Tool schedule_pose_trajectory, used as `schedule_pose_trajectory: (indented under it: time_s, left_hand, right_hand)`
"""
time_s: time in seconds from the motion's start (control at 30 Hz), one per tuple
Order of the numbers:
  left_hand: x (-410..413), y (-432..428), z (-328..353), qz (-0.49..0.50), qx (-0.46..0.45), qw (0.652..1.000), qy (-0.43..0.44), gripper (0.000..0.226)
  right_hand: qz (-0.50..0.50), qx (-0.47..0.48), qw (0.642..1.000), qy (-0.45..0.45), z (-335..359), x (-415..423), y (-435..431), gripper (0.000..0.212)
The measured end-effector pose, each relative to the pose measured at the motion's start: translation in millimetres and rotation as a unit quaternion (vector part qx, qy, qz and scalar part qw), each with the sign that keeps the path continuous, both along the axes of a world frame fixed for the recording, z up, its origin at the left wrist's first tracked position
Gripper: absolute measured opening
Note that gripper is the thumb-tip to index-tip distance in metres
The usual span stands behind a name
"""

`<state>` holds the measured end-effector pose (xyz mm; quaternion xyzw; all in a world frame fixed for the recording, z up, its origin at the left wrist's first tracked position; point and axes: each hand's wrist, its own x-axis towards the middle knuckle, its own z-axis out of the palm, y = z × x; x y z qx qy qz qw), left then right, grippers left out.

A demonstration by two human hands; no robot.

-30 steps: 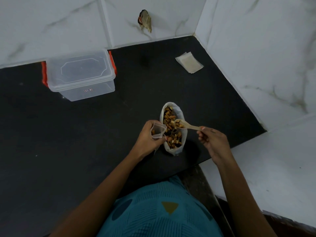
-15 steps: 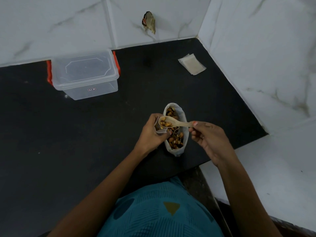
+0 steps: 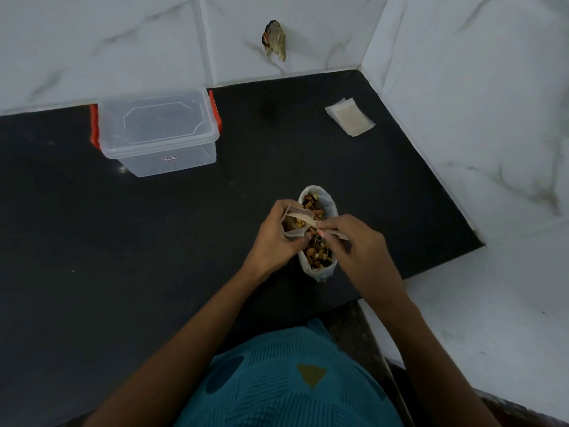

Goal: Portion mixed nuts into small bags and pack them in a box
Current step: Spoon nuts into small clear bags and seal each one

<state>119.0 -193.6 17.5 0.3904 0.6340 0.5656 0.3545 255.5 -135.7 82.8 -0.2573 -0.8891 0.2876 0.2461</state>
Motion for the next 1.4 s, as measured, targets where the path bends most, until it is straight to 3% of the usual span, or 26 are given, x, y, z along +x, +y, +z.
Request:
schedule_pose_trajectory:
  time_s: [0.23,0.4,0.57,0.67,0.77,0.87,1.0,1.17,1.4]
  left_hand:
    - [0.5,0.1,-2.2,0.004,0.003,1.000,0.003,0.049]
    - [0.2,-0.1,-2.2,-0.003,-0.004,1.000,0.009,0.051]
    - [-0.8,0.2,-2.5,-0.003,-0.003,1.000,0.002,0.051]
    - [0.1,-0.3,-3.3,-0.010,-0.001,1.000,0.014,0.051]
    - [4.2,-1.4,-2.7,-0.041,0.007,0.999,0.018,0.051]
    - [6.2,-3.8,0.5,-0.064,0.025,0.998,0.016,0.050]
    - [1.9,-5.3,3.3,-0.048,0.038,0.998,0.014,0.058]
    - [-2.5,-3.2,-0.1,-0.051,0.034,0.998,0.019,0.066]
    - [-5.6,-4.3,-1.7,-0.037,0.013,0.999,0.004,0.068]
  right_hand:
    - [-0.028,0.005,0.999,0.035,-4.4,0.4,0.6,0.028]
    - [-0.046,-0.044,0.997,0.053,-6.2,3.1,4.0,0.028]
    - [-0.067,-0.050,0.994,0.067,2.7,7.9,8.9,0.020]
    - [-0.024,-0.043,0.999,0.022,10.0,9.0,9.7,0.023]
    - [0.033,-0.028,0.998,-0.054,11.0,3.9,7.6,0.013]
    - [0.060,-0.026,0.995,-0.070,9.7,-2.7,3.5,0.016]
    - [0.043,0.001,0.999,-0.010,15.6,1.4,8.6,0.029]
    - [0.008,-0.011,1.000,0.028,15.4,6.6,10.6,0.028]
    - [-0.082,-0.115,0.986,0.089,16.3,22.8,11.3,0.014]
